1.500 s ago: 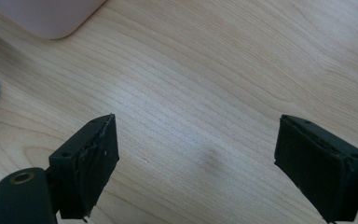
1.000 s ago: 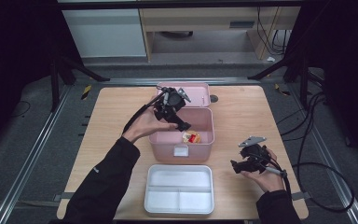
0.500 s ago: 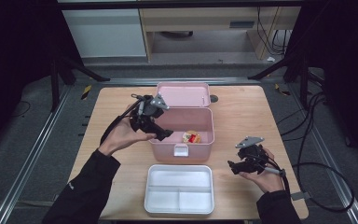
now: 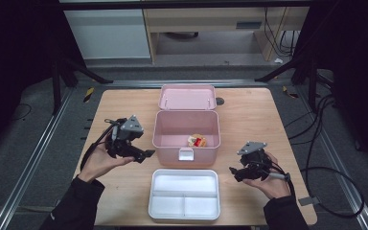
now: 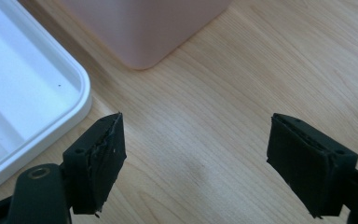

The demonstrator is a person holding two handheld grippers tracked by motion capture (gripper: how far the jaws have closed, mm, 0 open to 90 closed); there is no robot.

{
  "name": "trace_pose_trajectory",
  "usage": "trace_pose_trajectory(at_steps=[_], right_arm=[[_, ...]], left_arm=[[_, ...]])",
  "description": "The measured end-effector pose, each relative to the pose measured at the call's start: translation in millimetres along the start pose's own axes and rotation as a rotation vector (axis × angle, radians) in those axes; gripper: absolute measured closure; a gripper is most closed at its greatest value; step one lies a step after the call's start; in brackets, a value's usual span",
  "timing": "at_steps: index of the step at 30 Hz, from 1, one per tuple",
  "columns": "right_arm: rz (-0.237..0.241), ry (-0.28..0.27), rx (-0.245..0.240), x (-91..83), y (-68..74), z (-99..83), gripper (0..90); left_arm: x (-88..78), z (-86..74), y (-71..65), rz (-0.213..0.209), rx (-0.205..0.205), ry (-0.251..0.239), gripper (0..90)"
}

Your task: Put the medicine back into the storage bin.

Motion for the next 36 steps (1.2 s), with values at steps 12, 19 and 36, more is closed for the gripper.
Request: trace_pose_trajectory(at_steps=[12,19,36], right_arm=[[0.066,-0.02,-0.105,-1.0,19.5,6.1,21.3],[0.134,-0.05,-0.19,-4.9,37.1,10.5,25.7],[0.298,0.0,-0.389,0.7,85.9,14.1,50.0]], left_arm=[[30.3,-50.8,-18.5,-0.086,0.041,0.052,20.0],[49.0,-53.4,-34.1,-0.121,0.097,0.1,22.0],[83.0,-54.9,-72.1,-0.189,0.257,0.229,41.5]])
Point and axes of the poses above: each handheld gripper's, and its own axes: x roughly forward along the jaws, z roughly out of its top, y roughly to its left, the point moved 5 cm from there along x, roughly forward along the jaws, and after that the axes turned 8 degrees about y, right-handed, at the moved point
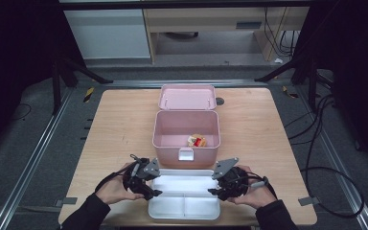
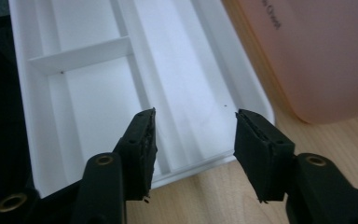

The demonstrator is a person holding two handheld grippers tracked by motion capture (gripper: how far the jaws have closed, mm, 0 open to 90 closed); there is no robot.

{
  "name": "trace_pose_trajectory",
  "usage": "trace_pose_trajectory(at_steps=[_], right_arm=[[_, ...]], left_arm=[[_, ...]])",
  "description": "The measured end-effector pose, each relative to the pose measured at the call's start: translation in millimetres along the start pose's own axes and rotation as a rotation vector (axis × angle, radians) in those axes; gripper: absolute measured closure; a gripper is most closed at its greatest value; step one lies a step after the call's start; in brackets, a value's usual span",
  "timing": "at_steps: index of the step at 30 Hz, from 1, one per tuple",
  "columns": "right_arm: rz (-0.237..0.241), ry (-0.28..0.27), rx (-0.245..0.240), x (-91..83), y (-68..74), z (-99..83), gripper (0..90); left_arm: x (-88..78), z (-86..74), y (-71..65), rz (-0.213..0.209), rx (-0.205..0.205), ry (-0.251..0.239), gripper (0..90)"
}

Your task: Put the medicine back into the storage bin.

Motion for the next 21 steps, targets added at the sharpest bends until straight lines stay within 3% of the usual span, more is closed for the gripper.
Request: trace_pose_trajectory(at_steps=[3,11,16,21], right_arm=[[0.024,0.043,-0.035,8.1,5.3,-0.5,56.5],[0.061,0.102,-0.071,20.3,11.5,0.5,68.5],[0.074,0.143,-0.089,27.1,13.0,0.3,73.8],[0.081,0.169,-0.096,33.4,11.9,-2.1,77.0]], left_arm=[[6.9,1.5,-3.4,-0.012,0.018,0.028,45.4],[18.7,3.7,-9.0,-0.019,0.058,0.08,55.2],[21.4,2.6,-8.2,-0.038,0.057,0.092,65.2],[25.7,2.2,-8.1,-0.049,0.066,0.108,68.8]])
Point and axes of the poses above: each handheld gripper's, and its own axes: x roughly forward along the jaws, z roughly out of its top, y roughly to its left, the point moved 5 cm from there along x, roughly forward along the jaws, and after that the axes turned 8 degrees about y, right-handed, at the moved point
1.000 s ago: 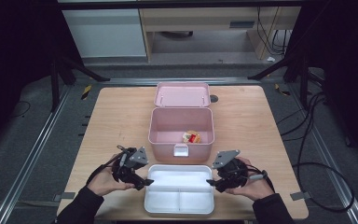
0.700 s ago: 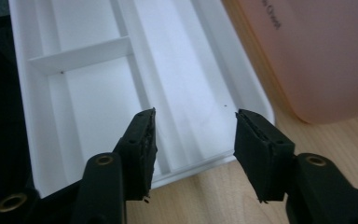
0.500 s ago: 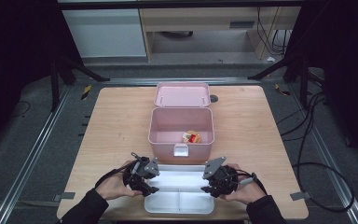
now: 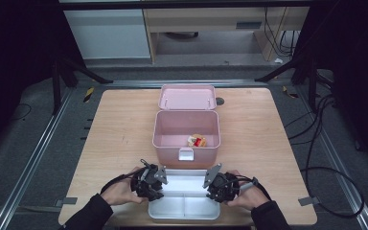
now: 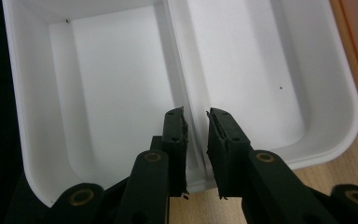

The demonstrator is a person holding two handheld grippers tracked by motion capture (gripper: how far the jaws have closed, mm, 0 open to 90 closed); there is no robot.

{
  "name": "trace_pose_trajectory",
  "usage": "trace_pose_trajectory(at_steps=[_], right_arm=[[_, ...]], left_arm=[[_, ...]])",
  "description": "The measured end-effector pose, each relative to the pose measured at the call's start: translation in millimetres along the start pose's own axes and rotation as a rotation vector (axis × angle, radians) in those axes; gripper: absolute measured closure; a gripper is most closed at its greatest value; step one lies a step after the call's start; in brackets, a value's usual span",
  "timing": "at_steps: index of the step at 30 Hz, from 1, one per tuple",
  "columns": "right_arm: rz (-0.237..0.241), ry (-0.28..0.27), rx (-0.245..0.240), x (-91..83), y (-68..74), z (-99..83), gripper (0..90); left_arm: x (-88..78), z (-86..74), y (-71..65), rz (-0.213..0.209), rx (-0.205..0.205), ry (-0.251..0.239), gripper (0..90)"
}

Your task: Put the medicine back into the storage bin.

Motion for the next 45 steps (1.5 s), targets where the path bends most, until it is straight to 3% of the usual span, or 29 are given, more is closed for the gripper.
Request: trace_pose_trajectory(at_steps=[9,10,14,23,33,34,36,37,39,42,45], right_arm=[[0.014,0.033,-0.016,5.5,0.5,1.4,82.7],[0.019,0.037,-0.013,5.3,0.4,1.0,84.4],[0.045,0.057,-0.024,5.0,0.5,1.5,86.2],[0.056,0.089,-0.038,2.9,1.1,1.9,86.7],[0.06,0.08,-0.064,-23.9,11.7,6.1,87.3],[0.049,0.079,-0.068,-33.3,13.8,8.6,87.3],[0.044,0.077,-0.071,-38.5,14.3,9.8,87.3],[0.037,0.07,-0.074,-49.3,15.8,12.4,87.5],[0.037,0.065,-0.081,-54.4,16.5,13.8,87.6],[0.026,0.064,-0.096,-73.4,18.8,18.9,87.8],[0.02,0.064,-0.105,-82.2,18.4,21.8,88.0]], left_arm=[[1.1,0.3,1.3,-0.008,0.017,0.0,77.2],[1.2,0.8,0.9,-0.008,0.023,0.0,81.6],[1.2,2.1,1.3,-0.018,0.037,0.008,82.4],[-3.6,7.1,-1.4,-0.023,0.079,0.04,84.3],[-35.7,10.3,-14.9,-0.025,0.075,0.041,84.3],[-46.1,11.5,-16.6,-0.023,0.064,0.033,84.1],[-51.1,12.1,-17.4,-0.025,0.05,0.024,83.9],[-56.5,12.4,-18.0,-0.019,0.049,0.024,83.6],[-66.1,13.6,-21.4,-0.015,0.045,0.015,83.7],[-86.1,17.3,-26.8,0.026,0.068,0.018,84.0],[-97.0,20.0,-26.6,0.042,0.081,0.023,84.1]])
Point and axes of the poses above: each handheld gripper's, and its own axes: x roughly forward along the jaws, z roughly out of its top, y roughly to its left, the point moved 5 cm from there along x, roughly forward along the jaws, and after that the axes turned 8 degrees about y, right-handed, at the moved point
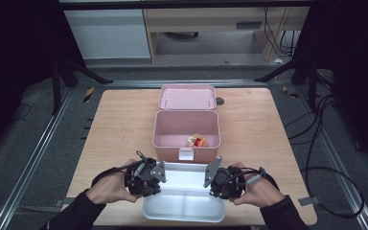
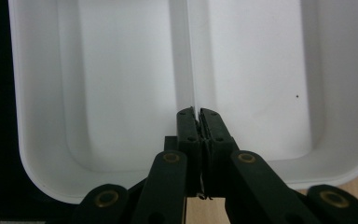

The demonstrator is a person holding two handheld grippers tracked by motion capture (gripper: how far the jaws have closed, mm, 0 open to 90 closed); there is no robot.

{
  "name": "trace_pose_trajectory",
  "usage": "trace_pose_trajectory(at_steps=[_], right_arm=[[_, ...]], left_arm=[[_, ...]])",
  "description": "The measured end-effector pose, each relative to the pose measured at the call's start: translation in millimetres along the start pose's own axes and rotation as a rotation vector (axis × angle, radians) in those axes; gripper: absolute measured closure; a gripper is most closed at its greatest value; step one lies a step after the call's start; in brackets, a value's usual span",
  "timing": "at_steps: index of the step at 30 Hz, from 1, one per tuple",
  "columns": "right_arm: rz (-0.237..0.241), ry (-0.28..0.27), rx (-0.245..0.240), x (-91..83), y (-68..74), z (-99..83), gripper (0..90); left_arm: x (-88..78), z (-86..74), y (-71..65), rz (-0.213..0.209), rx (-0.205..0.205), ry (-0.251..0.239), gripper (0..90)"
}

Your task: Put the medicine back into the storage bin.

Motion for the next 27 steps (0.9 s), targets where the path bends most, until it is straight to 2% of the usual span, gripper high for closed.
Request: trace_pose_trajectory(at_steps=[1,2,3,4,5,6,7,8,9,10,12,14,15,16,19,20,24,25,27], right_arm=[[-0.012,0.008,-0.008,-8.9,-1.8,2.5,88.1],[-0.012,0.008,-0.008,-8.9,-1.8,2.5,88.1],[-0.03,0.013,-0.016,-17.9,-6.1,5.6,88.3],[-0.03,0.013,-0.016,-17.9,-6.1,5.6,88.3],[-0.046,0.014,-0.022,-26.0,-13.1,8.6,88.2],[-0.051,0.012,-0.021,-29.9,-17.5,9.8,88.2],[-0.057,0.012,-0.023,-34.0,-22.8,10.8,88.0],[-0.057,0.012,-0.023,-34.0,-22.8,10.8,88.0],[-0.067,0.013,-0.023,-41.8,-33.3,12.6,87.8],[-0.067,0.013,-0.023,-41.8,-33.3,12.6,87.8],[-0.079,0.014,-0.027,-53.5,-48.6,15.7,87.6],[-0.084,0.011,-0.028,-57.3,-53.7,16.6,87.5],[-0.097,0.006,-0.027,-64.2,-64.3,18.1,87.2],[-0.097,0.006,-0.027,-64.2,-64.3,18.1,87.2],[-0.121,0.01,-0.016,-70.4,-83.2,21.5,87.1],[-0.121,0.01,-0.016,-70.4,-83.2,21.5,87.1],[-0.12,0.011,-0.004,-70.6,-100.8,22.8,87.0],[-0.114,0.007,0.005,-70.0,-109.3,23.0,87.0],[-0.115,0.006,0.011,-69.9,-113.3,23.3,87.0]], left_arm=[[-5.1,1.4,1.1,0.004,0.0,0.001,84.2],[-10.2,2.8,3.1,0.012,0.003,0.001,84.2],[-19.6,5.5,9.1,0.032,0.009,0.0,84.1],[-19.6,5.5,9.1,0.032,0.009,0.0,84.1],[-27.2,8.0,16.8,0.036,0.01,-0.007,84.2],[-27.2,8.0,16.8,0.036,0.01,-0.007,84.3],[-32.9,10.6,25.9,0.035,0.007,-0.017,84.4],[-32.9,10.6,25.9,0.035,0.007,-0.017,84.6],[-37.9,13.3,35.3,0.038,0.005,-0.025,84.7],[-37.9,13.3,35.3,0.038,0.005,-0.025,84.8],[-44.3,16.4,43.7,0.045,0.001,-0.034,84.9],[-51.4,19.3,51.9,0.057,0.004,-0.048,85.0],[-58.3,21.7,62.4,0.065,0.001,-0.063,85.1],[-58.3,21.7,62.4,0.065,0.001,-0.063,85.0],[-64.5,27.0,82.3,0.071,0.011,-0.058,85.0],[-64.5,27.0,82.3,0.071,0.011,-0.058,85.1],[-64.6,31.6,101.7,0.068,0.026,-0.051,85.2],[-64.1,33.5,111.2,0.064,0.026,-0.051,85.1],[-64.5,34.5,116.1,0.067,0.031,-0.049,85.0]])
Point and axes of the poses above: each handheld gripper's, and its own axes: x roughly forward along the jaws, z roughly out of its top, y roughly to its left, the point moved 5 cm from there along x, roughly forward along the jaws, and after that the axes turned 8 degrees about y, right-handed, at the moved point
